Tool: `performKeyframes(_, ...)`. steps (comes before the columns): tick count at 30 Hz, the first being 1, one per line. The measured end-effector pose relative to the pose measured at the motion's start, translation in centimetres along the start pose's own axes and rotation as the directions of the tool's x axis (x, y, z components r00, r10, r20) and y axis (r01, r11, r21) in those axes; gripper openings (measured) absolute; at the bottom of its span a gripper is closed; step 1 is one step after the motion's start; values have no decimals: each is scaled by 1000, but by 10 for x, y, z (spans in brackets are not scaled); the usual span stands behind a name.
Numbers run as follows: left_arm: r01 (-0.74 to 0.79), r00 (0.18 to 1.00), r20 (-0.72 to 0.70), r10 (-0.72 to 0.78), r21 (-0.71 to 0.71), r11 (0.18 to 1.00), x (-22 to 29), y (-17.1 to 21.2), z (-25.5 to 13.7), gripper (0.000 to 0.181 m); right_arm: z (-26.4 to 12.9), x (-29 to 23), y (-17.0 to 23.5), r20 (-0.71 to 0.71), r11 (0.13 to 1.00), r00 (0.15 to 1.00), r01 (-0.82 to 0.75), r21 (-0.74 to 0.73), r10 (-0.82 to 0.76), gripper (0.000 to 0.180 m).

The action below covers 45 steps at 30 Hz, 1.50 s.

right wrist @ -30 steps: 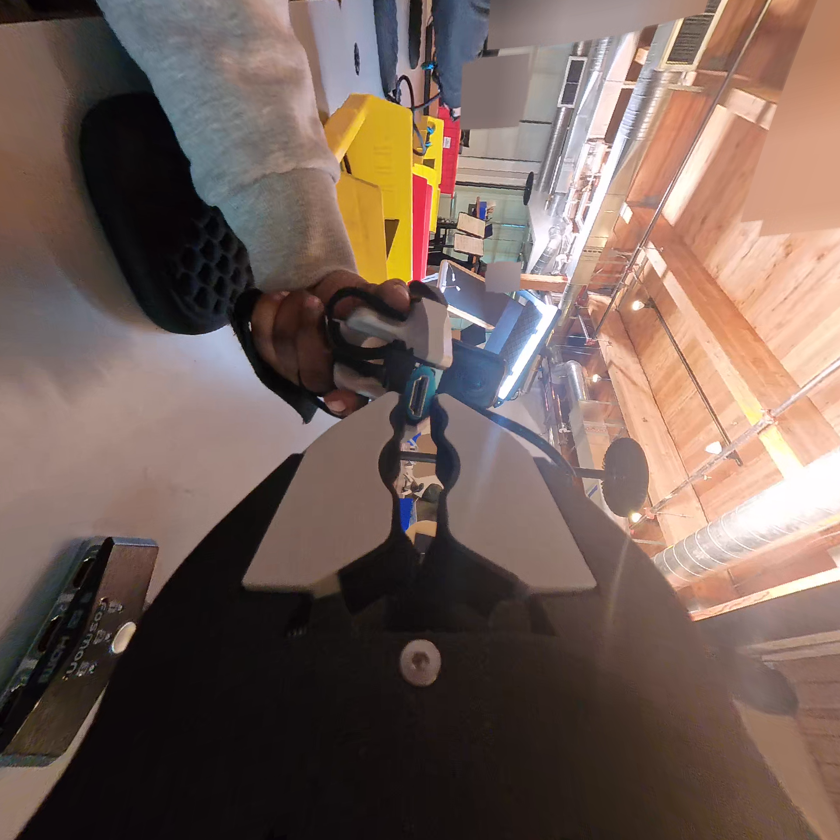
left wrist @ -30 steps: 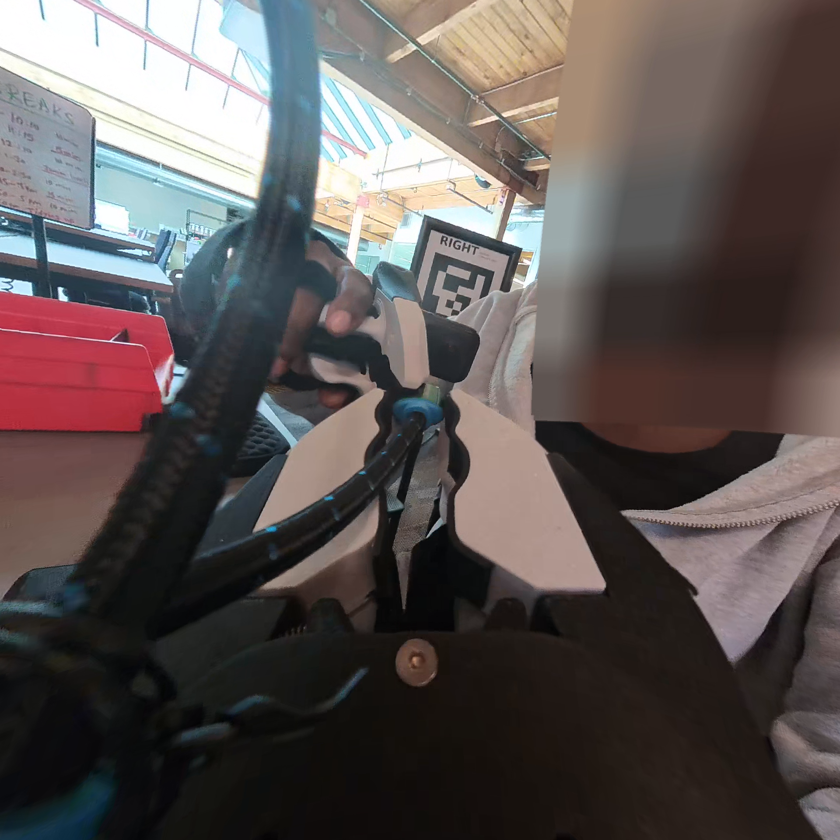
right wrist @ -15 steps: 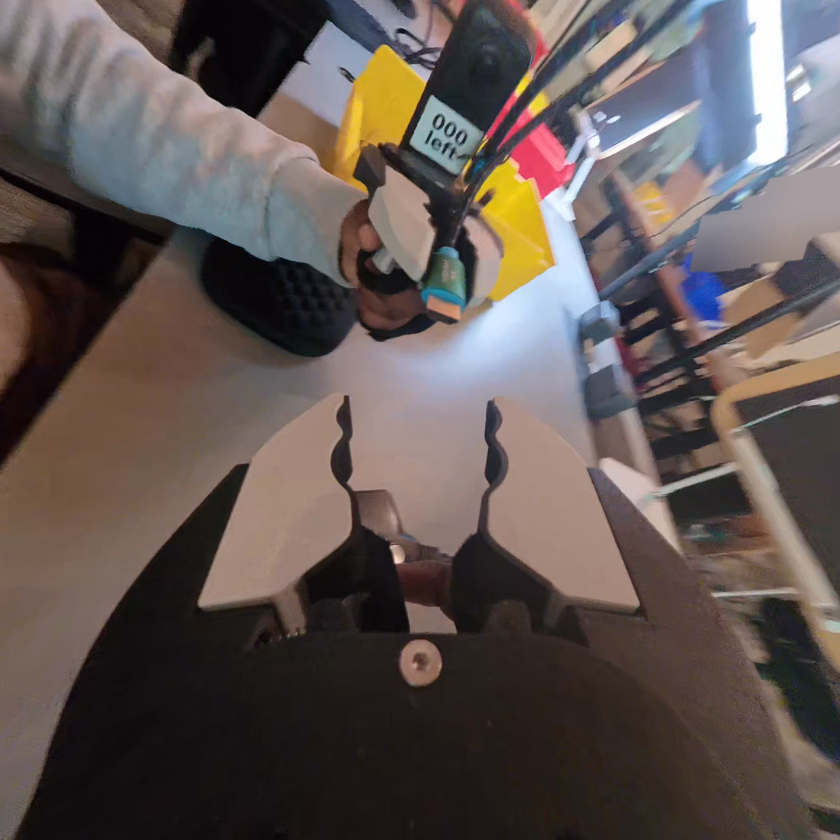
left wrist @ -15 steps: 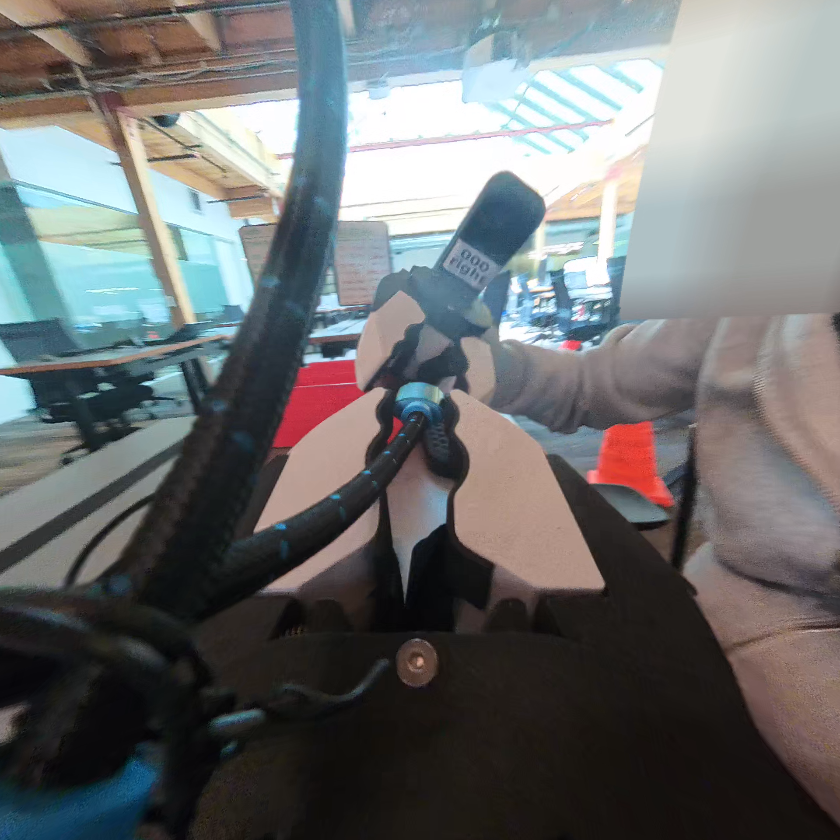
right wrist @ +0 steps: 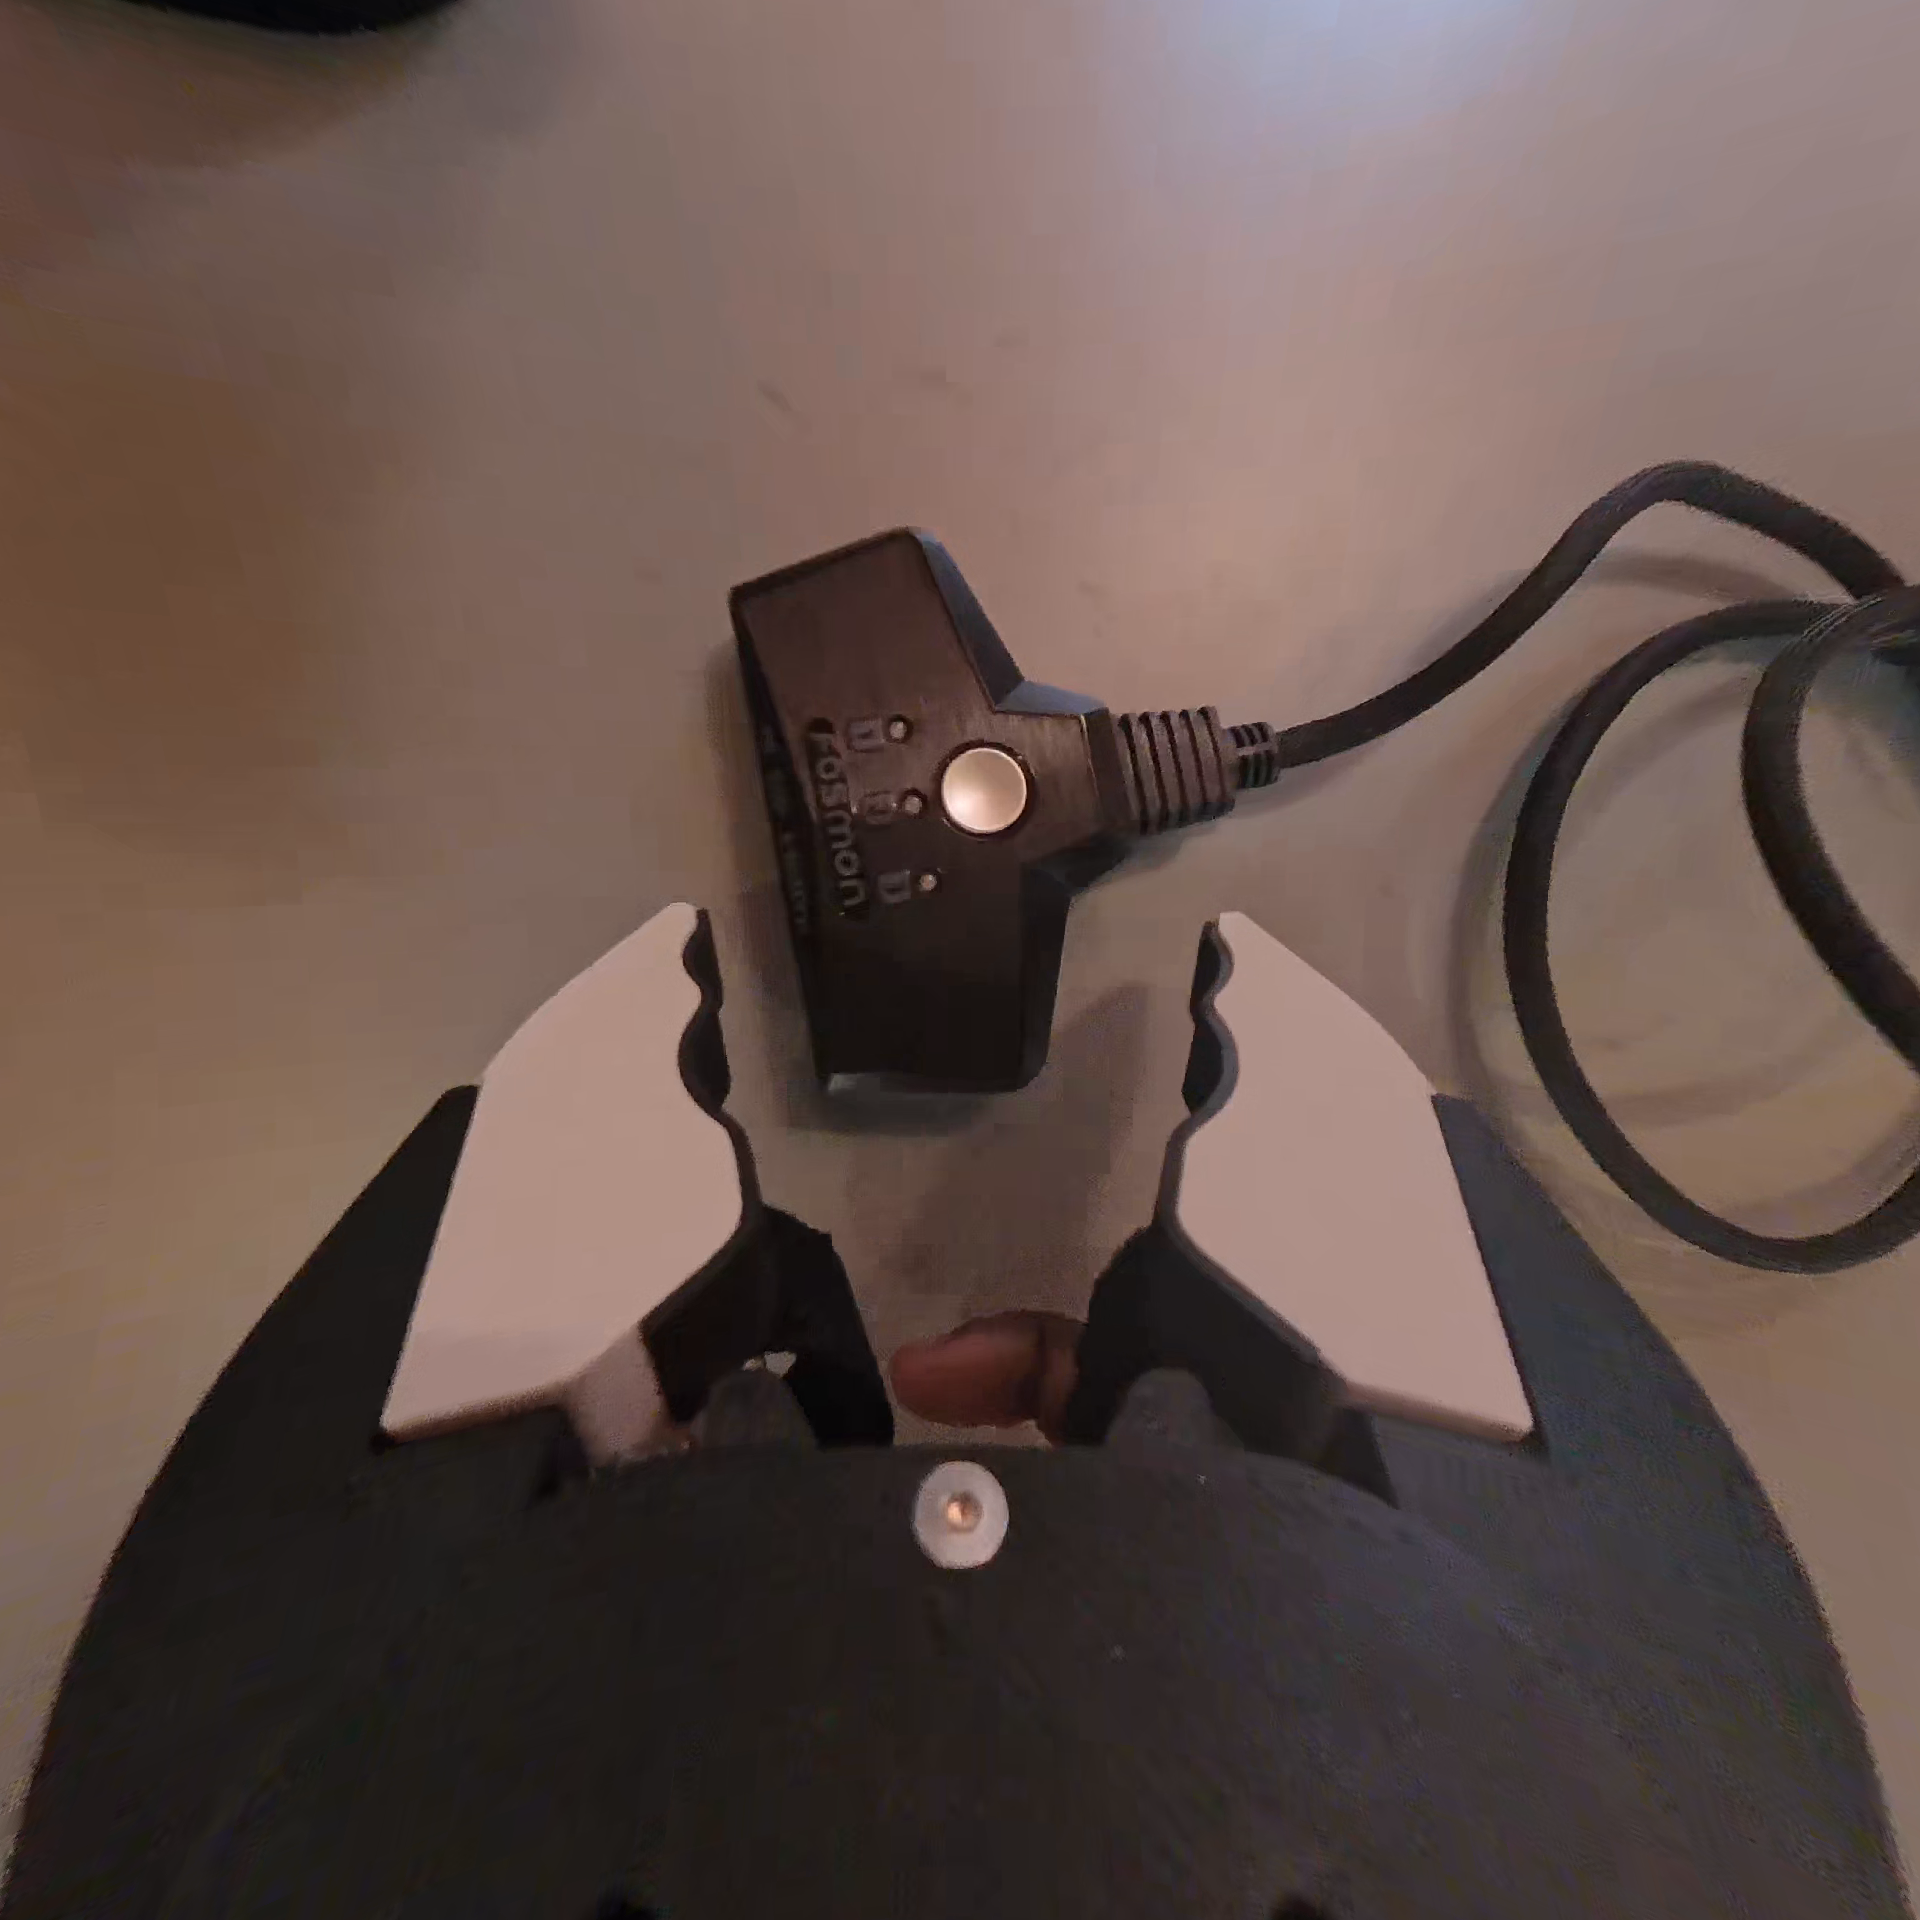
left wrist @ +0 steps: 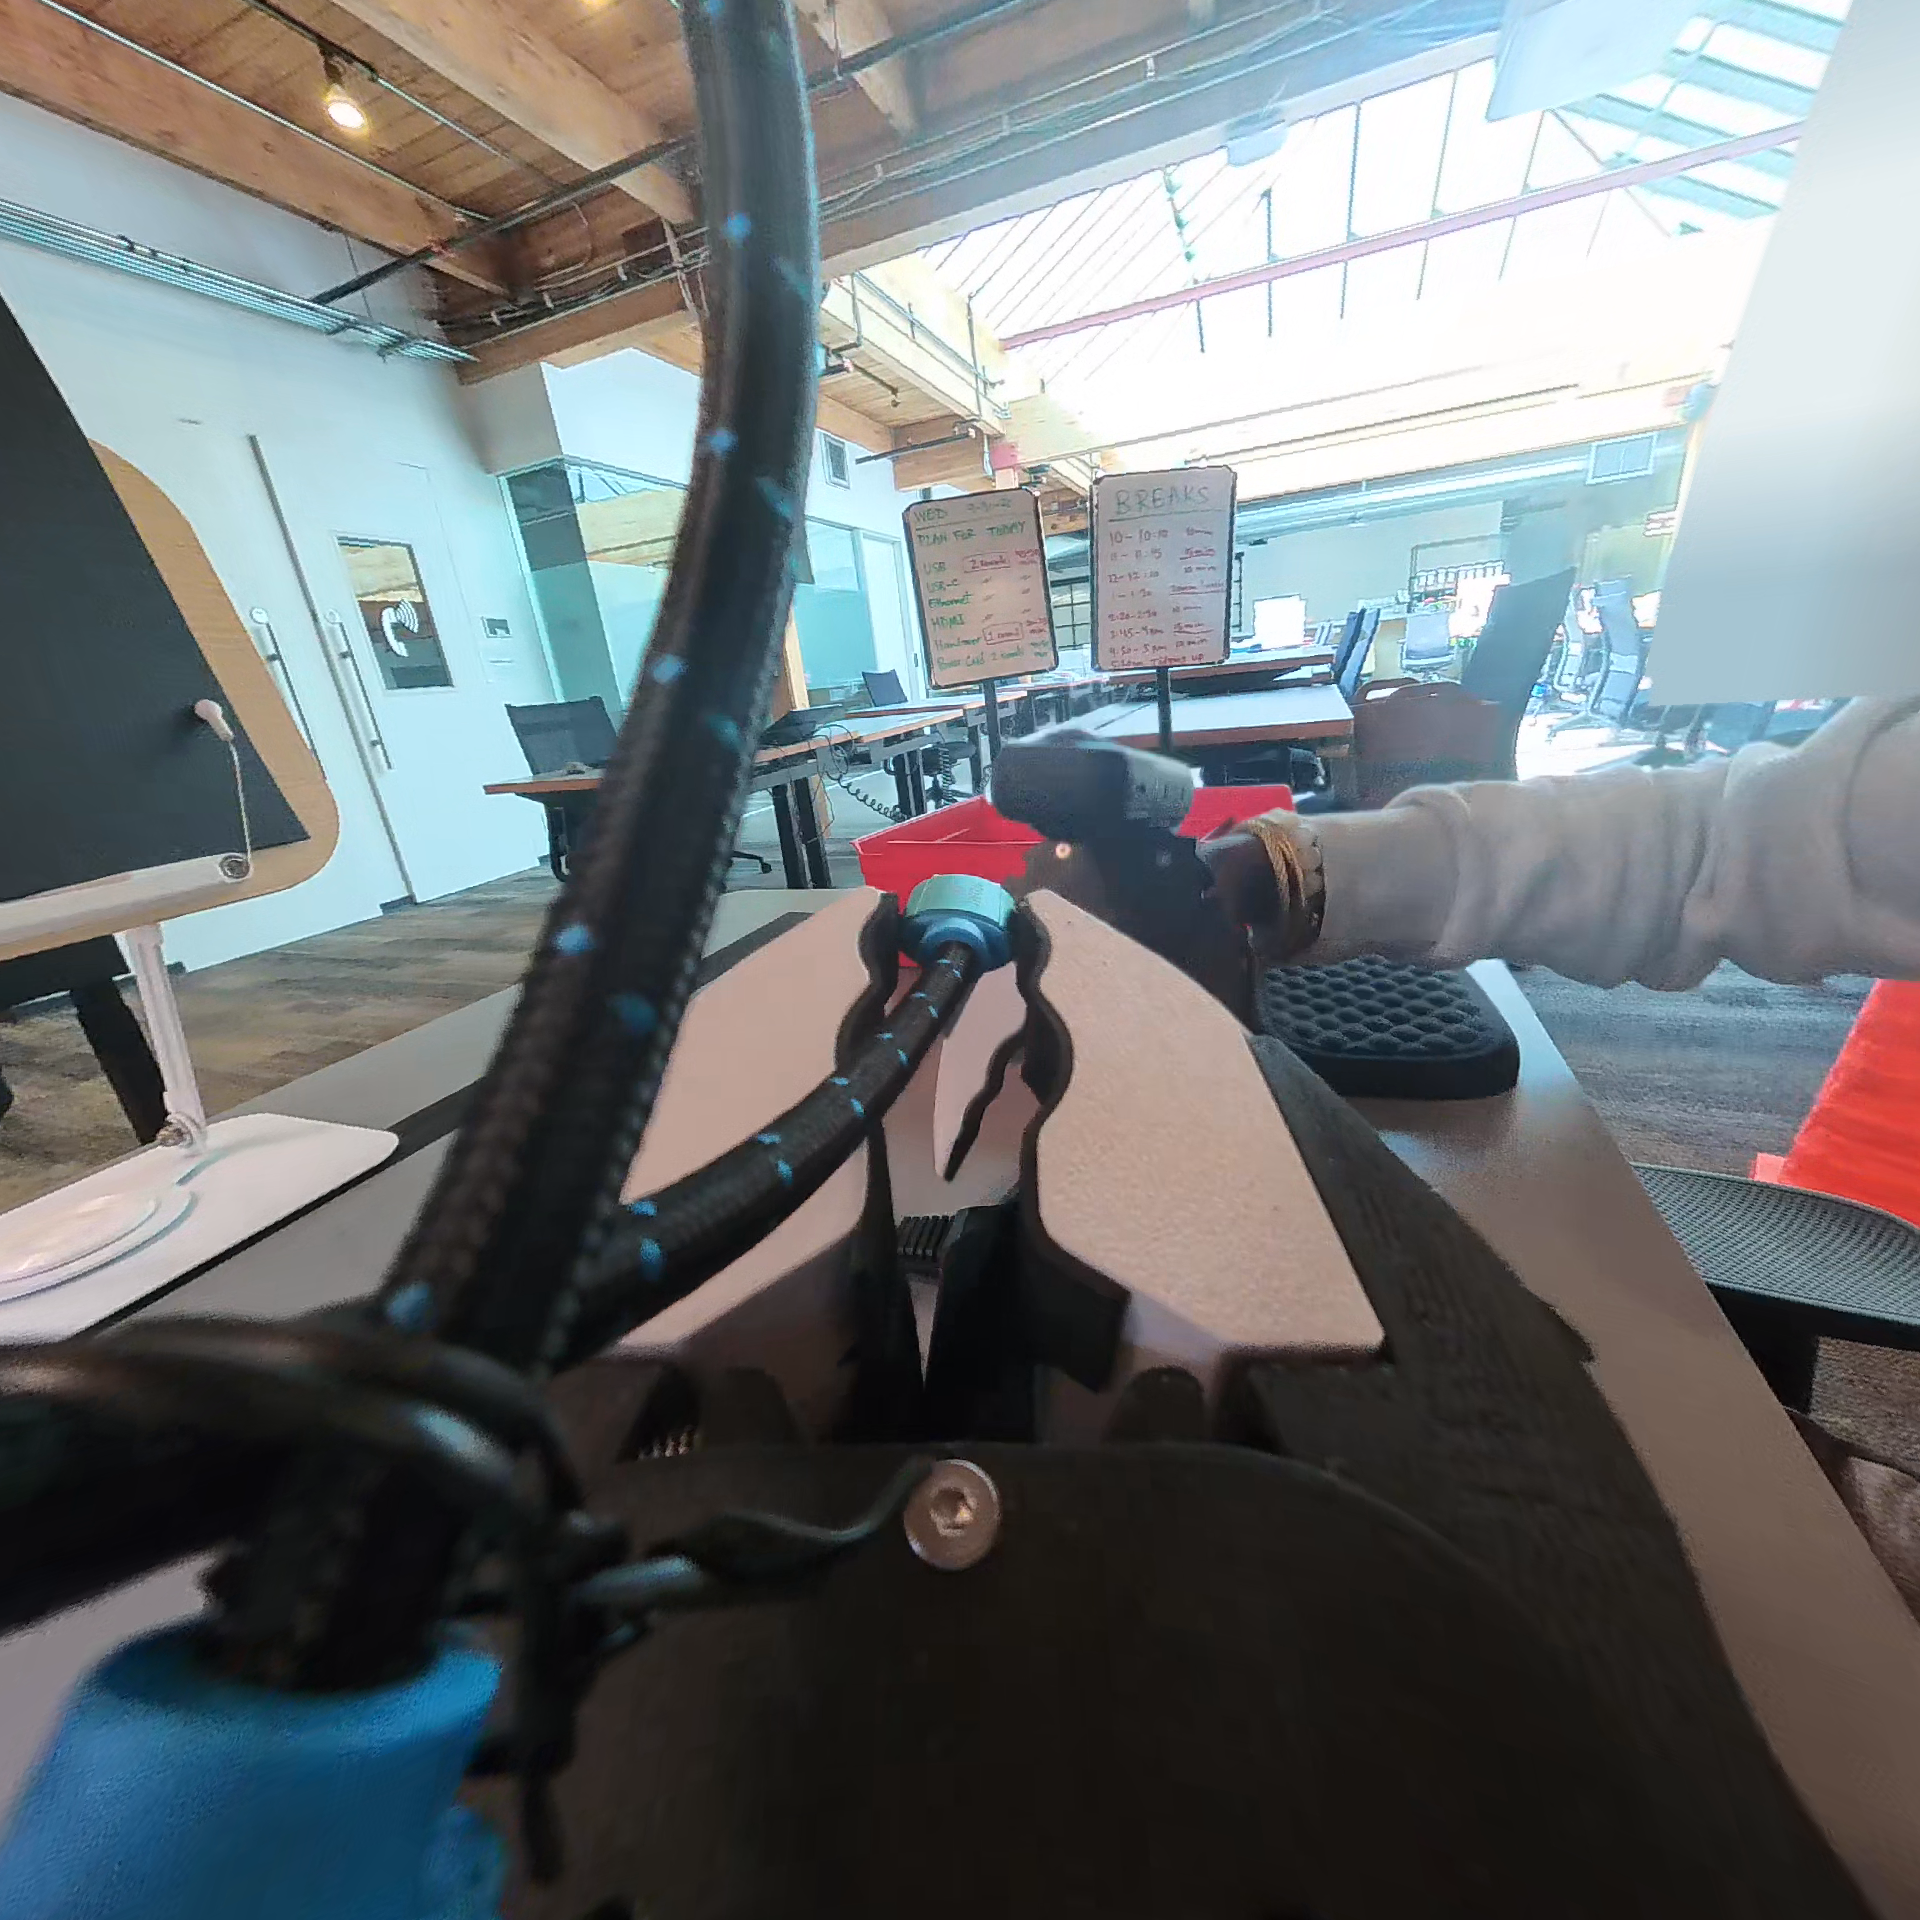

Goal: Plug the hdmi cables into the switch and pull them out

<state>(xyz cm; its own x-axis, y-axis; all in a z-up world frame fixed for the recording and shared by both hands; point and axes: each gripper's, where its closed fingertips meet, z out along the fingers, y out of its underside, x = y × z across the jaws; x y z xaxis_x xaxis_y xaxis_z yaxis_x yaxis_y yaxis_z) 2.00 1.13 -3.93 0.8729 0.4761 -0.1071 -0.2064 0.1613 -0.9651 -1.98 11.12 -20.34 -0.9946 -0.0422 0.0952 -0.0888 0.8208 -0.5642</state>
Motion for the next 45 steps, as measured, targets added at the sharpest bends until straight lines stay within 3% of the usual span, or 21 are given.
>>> performKeyframes(1,2,1000,-1,-2,-4,1000,0,1,1,19,6,1,2,-10,1000,1000,-9,3,9,86)
performKeyframes(3,10,1000,-1,-10,-25,1000,1,4,3,17,15,-3,-2,18,997,999,-50,59,49,63)
performKeyframes(5,-3,1000,31,5,-46,999,-2,8,4,19,17,-2,-6,23,989,995,-95,110,93,59)
performKeyframes(8,-85,987,127,97,-93,992,-13,13,5,19,15,16,-18,-77,946,971,-202,253,228,57)
performKeyframes(11,-189,937,271,222,-144,971,-26,15,5,20,-11,37,-49,-66,794,892,-362,488,448,56)
performKeyframes(13,-258,889,351,295,-149,955,-29,11,5,20,-35,51,-72,-9,640,832,-420,644,555,56)
performKeyframes(15,-357,823,408,395,-169,919,-30,6,4,20,-49,60,-88,42,507,785,-439,742,618,56)
performKeyframes(17,-460,729,464,503,-212,862,-33,0,1,20,-52,62,-98,33,451,765,-414,791,643,56)
performKeyframes(19,-533,667,486,566,-220,817,-31,-6,-1,21,-49,58,-107,11,441,760,-389,809,650,56)
performKeyframes(23,-576,618,488,616,-253,778,-30,-7,-1,21,-47,53,-122,-16,420,750,-352,836,661,56)
performKeyframes(33,-544,627,485,609,-286,789,-34,0,2,20,-58,42,-146,-300,518,733,-83,851,610,56)
performKeyframes(45,-511,637,484,600,-318,799,-38,6,2,20,-62,43,-144,-331,510,708,-48,859,623,56)
